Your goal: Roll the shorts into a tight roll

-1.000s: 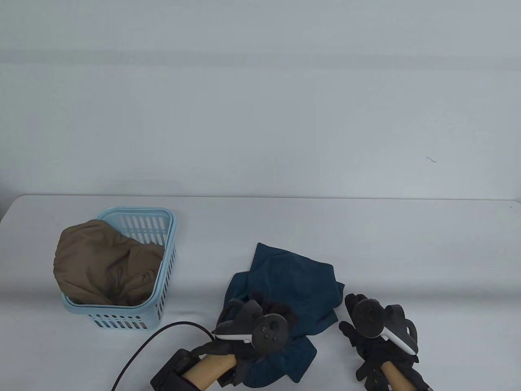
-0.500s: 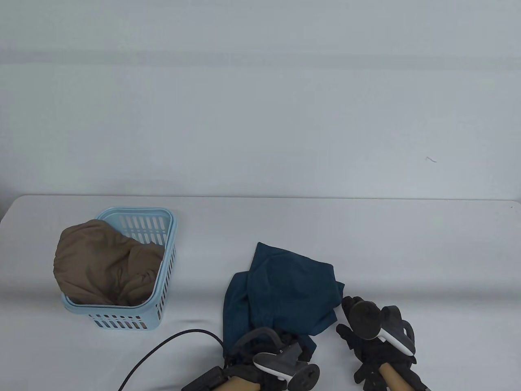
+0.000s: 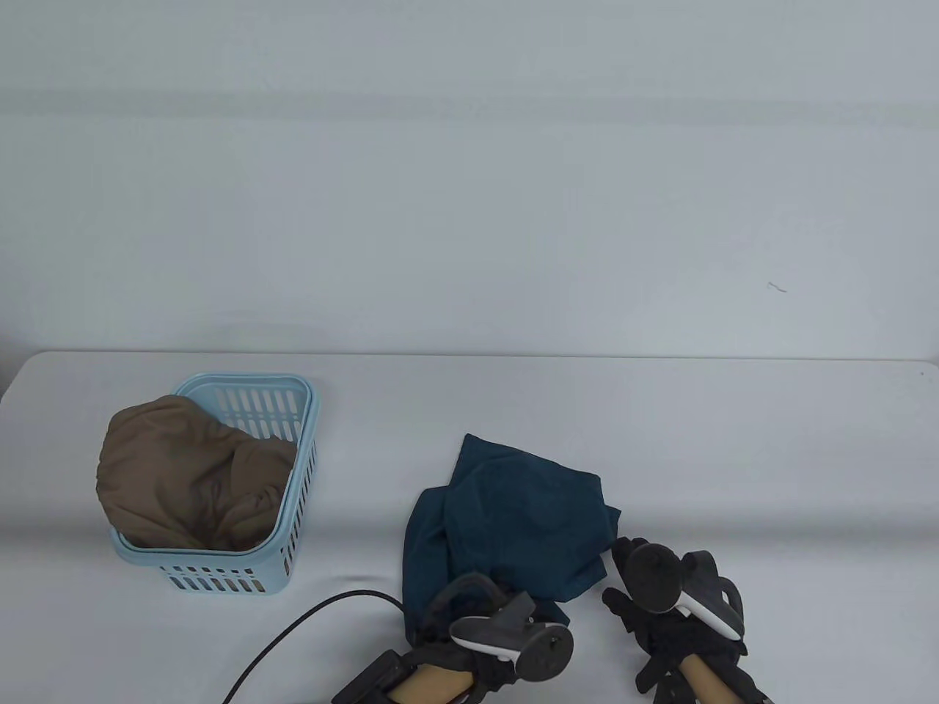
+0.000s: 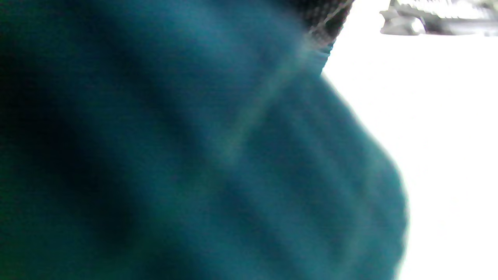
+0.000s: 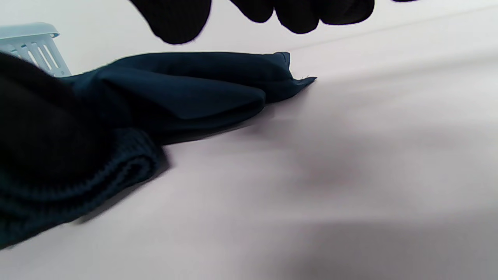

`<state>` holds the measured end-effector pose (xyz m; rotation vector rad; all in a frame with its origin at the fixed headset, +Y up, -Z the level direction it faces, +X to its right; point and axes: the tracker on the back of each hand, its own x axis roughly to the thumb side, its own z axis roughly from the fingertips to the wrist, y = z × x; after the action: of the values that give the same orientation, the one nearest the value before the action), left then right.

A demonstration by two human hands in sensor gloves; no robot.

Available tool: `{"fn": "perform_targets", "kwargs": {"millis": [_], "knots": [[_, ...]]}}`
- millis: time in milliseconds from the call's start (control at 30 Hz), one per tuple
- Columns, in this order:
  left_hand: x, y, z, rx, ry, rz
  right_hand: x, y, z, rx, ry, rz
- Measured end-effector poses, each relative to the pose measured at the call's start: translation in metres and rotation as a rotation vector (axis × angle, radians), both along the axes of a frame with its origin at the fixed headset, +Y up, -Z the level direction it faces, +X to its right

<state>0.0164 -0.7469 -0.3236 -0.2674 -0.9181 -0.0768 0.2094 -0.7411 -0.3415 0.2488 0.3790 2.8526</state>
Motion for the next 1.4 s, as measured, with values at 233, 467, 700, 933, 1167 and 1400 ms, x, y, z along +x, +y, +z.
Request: {"fn": "perform_targets", "kwargs": {"millis": [233, 467, 700, 933, 1167, 1400], "knots": [[-0.009, 0.068, -0.028, 0.035, 0.172, 0.243, 0.001, 0.011, 0.004, 0.097, 0.008, -0.143], [-0.008, 0.123, -0.04, 0.165, 0.26, 0.268, 0.006, 0.023, 0.009, 0.255, 0.0, -0.428], [-0.005, 0.152, -0.045, 0.183, 0.288, 0.365, -0.002, 0.023, 0.01, 0.14, 0.117, -0.612], [-0.006, 0.177, -0.045, 0.22, 0.315, 0.459, -0.016, 0.006, 0.009, 0.044, 0.177, -0.519], [-0.023, 0.193, -0.044, 0.226, 0.346, 0.555, -0.027, -0.014, 0.008, -0.093, 0.201, -0.363], [-0.07, 0.175, -0.056, 0.131, 0.461, 0.647, -0.02, -0.006, 0.006, -0.024, 0.103, -0.3]]}}
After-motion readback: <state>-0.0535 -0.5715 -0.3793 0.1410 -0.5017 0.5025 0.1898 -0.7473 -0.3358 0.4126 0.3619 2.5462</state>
